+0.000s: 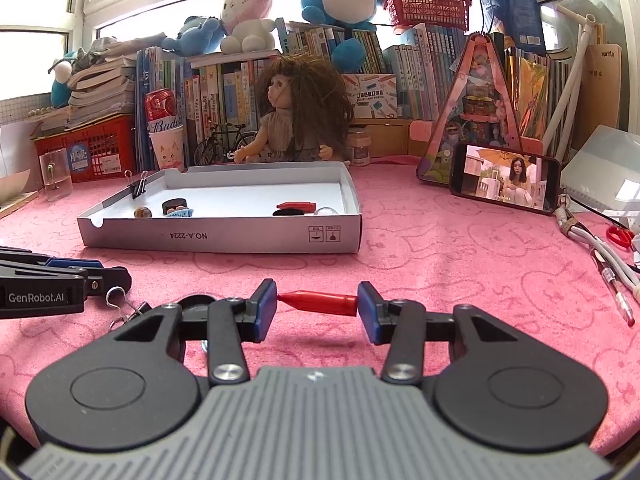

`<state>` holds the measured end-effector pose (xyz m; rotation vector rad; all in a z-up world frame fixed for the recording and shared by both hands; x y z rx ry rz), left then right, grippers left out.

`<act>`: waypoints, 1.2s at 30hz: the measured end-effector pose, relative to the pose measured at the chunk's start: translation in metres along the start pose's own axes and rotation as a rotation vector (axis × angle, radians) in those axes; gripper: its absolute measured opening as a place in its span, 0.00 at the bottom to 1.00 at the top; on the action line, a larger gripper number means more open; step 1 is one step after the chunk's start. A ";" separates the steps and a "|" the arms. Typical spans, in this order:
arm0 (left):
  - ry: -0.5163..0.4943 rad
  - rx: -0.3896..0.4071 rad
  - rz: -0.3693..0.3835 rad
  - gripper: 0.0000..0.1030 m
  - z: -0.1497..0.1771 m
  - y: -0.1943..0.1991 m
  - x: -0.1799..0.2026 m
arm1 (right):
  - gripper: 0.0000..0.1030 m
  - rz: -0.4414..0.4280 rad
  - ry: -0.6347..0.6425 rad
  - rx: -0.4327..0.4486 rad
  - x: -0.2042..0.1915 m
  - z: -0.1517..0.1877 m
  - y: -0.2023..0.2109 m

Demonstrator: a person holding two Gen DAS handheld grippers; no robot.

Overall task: Organize rigid objects
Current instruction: 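Grasp the red crayon with the right tool while the left tool grasps a black lid, then carry the crayon and lid into the tray while both tools open to release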

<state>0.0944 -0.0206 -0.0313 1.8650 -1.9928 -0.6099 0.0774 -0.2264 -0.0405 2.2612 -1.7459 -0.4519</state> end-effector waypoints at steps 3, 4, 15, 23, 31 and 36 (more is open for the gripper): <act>0.007 0.006 0.000 0.29 -0.004 0.001 -0.002 | 0.48 -0.004 -0.002 0.006 0.000 -0.004 0.000; 0.008 0.009 -0.001 0.29 -0.005 0.001 -0.002 | 0.48 -0.005 -0.004 0.007 0.001 -0.005 -0.001; 0.029 0.025 -0.011 0.29 -0.013 0.000 -0.008 | 0.48 -0.019 -0.009 0.020 -0.001 -0.014 -0.005; 0.041 0.036 -0.014 0.29 -0.018 -0.002 -0.010 | 0.48 -0.032 -0.004 0.022 -0.004 -0.017 -0.010; 0.047 0.060 -0.024 0.29 -0.029 -0.002 -0.014 | 0.48 -0.048 -0.001 0.031 -0.006 -0.027 -0.017; 0.054 0.079 -0.040 0.29 -0.046 -0.009 -0.023 | 0.48 -0.068 -0.027 0.024 -0.001 -0.041 -0.033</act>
Point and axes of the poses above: each gripper's, at about its wrist camera, not at the fingertips, and y roughly against the way its jaws point, x to its right, z to its underside, the point moved 6 cm from there along -y, roughly the way its jaws point, and after that the axes turned 9 degrees about -z, right-handed, at the moved point
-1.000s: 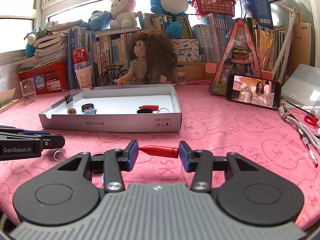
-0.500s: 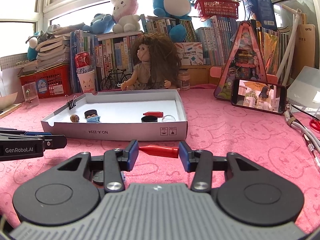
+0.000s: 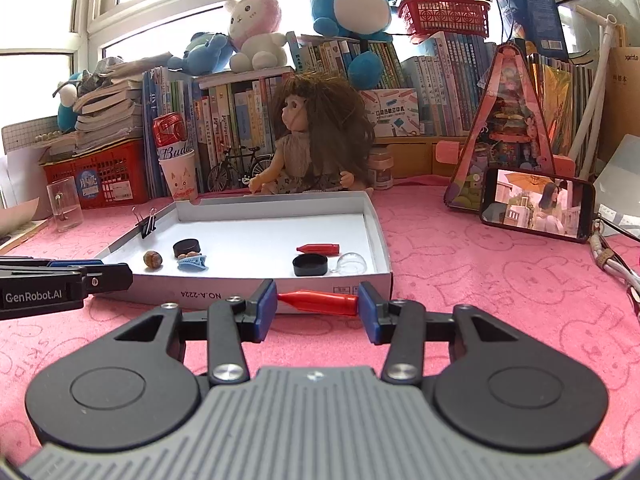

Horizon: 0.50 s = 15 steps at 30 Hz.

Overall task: Organize rigid objects
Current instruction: 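Carry the crayon and lid into the tray while both tools open to release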

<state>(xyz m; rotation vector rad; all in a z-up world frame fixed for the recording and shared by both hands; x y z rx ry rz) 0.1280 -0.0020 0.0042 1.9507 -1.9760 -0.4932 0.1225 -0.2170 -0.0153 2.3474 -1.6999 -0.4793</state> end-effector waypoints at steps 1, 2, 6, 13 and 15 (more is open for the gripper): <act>0.002 0.002 -0.010 0.29 -0.004 -0.003 -0.002 | 0.48 -0.005 -0.012 -0.004 0.002 -0.004 -0.005; 0.004 0.005 -0.015 0.29 -0.009 -0.006 -0.005 | 0.48 -0.010 -0.022 -0.007 0.004 -0.007 -0.008; 0.026 0.003 -0.033 0.29 -0.028 -0.024 -0.016 | 0.48 -0.014 -0.061 -0.019 0.017 -0.023 -0.028; 0.068 -0.019 -0.065 0.29 -0.059 -0.080 -0.026 | 0.48 -0.026 -0.133 -0.037 0.032 -0.049 -0.075; 0.079 -0.026 -0.065 0.29 -0.065 -0.096 -0.026 | 0.48 -0.053 -0.153 -0.046 0.035 -0.055 -0.089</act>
Point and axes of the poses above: each gripper's, at about its wrist camera, not at the fingertips, and y roughly against the way its jaws point, x to its right, z to its underside, the point moved 6 cm from there along -y, roughly the way its jaws point, and after that the axes turned 9 degrees about -z, right-handed, at the moved point
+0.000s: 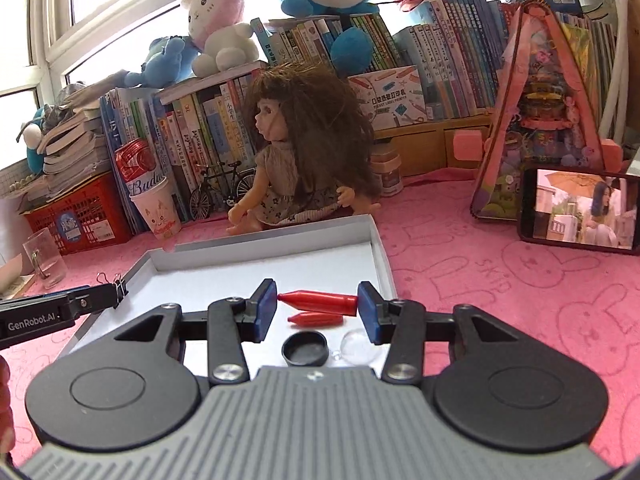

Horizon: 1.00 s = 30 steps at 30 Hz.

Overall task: Organize rigid objects
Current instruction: 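Carry the crayon and lid into the tray while both tools open to release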

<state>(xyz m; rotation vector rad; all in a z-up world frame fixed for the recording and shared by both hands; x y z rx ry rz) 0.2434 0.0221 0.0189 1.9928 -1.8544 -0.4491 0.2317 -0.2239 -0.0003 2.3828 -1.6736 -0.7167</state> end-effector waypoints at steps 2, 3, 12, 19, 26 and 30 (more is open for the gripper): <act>0.010 -0.019 -0.006 0.29 -0.005 -0.017 0.001 | 0.48 -0.033 -0.059 -0.021 0.006 -0.006 -0.012; 0.016 -0.034 -0.010 0.29 -0.006 -0.025 0.000 | 0.48 -0.048 -0.096 -0.030 0.010 -0.008 -0.019; 0.029 -0.136 -0.063 0.29 -0.003 -0.074 -0.008 | 0.48 0.003 -0.064 -0.111 0.016 -0.014 -0.055; 0.008 -0.163 -0.072 0.29 0.006 -0.081 -0.005 | 0.48 0.020 -0.052 -0.156 0.014 -0.008 -0.071; -0.002 -0.167 -0.067 0.29 0.008 -0.082 -0.001 | 0.48 0.035 -0.027 -0.176 0.013 -0.003 -0.076; -0.004 -0.160 -0.060 0.29 0.008 -0.081 -0.001 | 0.51 0.035 -0.026 -0.177 0.013 -0.003 -0.076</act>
Point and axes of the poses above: each gripper's, at about its wrist camera, not at the fingertips, and y roughly against the way its jaws point, x to its right, z to its underside, the point moved 6 cm from there along -y, roughly the way its jaws point, and after that the axes turned 9 degrees about -z, right-handed, at the moved point
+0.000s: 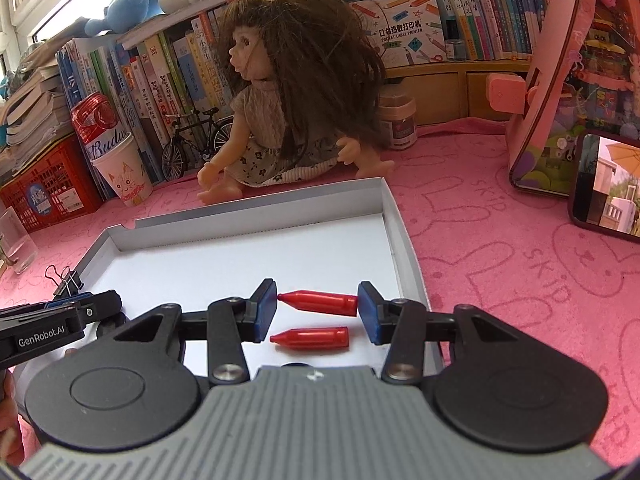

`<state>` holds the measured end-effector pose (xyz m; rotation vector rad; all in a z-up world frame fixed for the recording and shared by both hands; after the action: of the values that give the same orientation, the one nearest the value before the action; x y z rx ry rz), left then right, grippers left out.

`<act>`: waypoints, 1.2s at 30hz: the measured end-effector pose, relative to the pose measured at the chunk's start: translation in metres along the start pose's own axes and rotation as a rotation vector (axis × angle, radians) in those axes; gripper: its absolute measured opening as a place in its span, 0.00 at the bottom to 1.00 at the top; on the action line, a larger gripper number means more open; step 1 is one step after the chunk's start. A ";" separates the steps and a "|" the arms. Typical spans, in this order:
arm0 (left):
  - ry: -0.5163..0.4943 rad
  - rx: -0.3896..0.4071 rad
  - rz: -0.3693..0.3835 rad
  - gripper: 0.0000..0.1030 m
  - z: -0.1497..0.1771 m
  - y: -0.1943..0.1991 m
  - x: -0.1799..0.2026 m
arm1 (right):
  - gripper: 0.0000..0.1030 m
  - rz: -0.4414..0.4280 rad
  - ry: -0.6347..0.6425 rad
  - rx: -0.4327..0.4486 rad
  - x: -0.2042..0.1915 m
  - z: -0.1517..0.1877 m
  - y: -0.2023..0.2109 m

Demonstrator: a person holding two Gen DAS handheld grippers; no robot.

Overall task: Organize rigid objects
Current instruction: 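Carry the crayon and lid into the tray while both tools open to release, then withdraw both open tools from the tray toward the remaining items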

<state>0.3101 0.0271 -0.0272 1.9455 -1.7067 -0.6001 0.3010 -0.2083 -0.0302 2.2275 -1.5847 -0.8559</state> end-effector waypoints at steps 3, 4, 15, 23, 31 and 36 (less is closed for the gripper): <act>0.004 0.030 0.013 0.42 -0.001 0.006 0.000 | 0.63 -0.002 -0.014 0.012 0.001 0.000 0.002; 0.004 0.038 0.015 0.46 -0.001 0.008 0.000 | 0.65 -0.014 -0.021 0.018 0.001 -0.001 0.004; 0.013 0.106 0.086 0.75 0.001 0.054 -0.004 | 0.85 -0.087 -0.001 0.087 -0.012 0.002 0.049; -0.007 0.131 0.132 0.78 0.019 0.095 -0.003 | 0.89 -0.132 0.049 0.119 -0.023 0.016 0.084; -0.032 0.148 0.182 0.78 0.044 0.132 0.001 | 0.93 -0.144 0.116 0.131 -0.031 0.039 0.113; -0.065 0.155 0.202 0.78 0.062 0.150 0.004 | 0.94 -0.141 0.173 0.132 -0.036 0.055 0.127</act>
<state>0.1555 0.0031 0.0164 1.8408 -2.0137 -0.4736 0.1628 -0.2150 0.0055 2.4551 -1.4578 -0.5893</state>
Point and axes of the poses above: each gripper's, at about its wrist camera, not at the fingertips, and y roughly against the way its jaws point, x to its right, z to its underside, the point moved 6 cm from there along -y, roughly the way its jaws point, and after that the axes turned 9 degrees about -z, right-handed, at the moved point
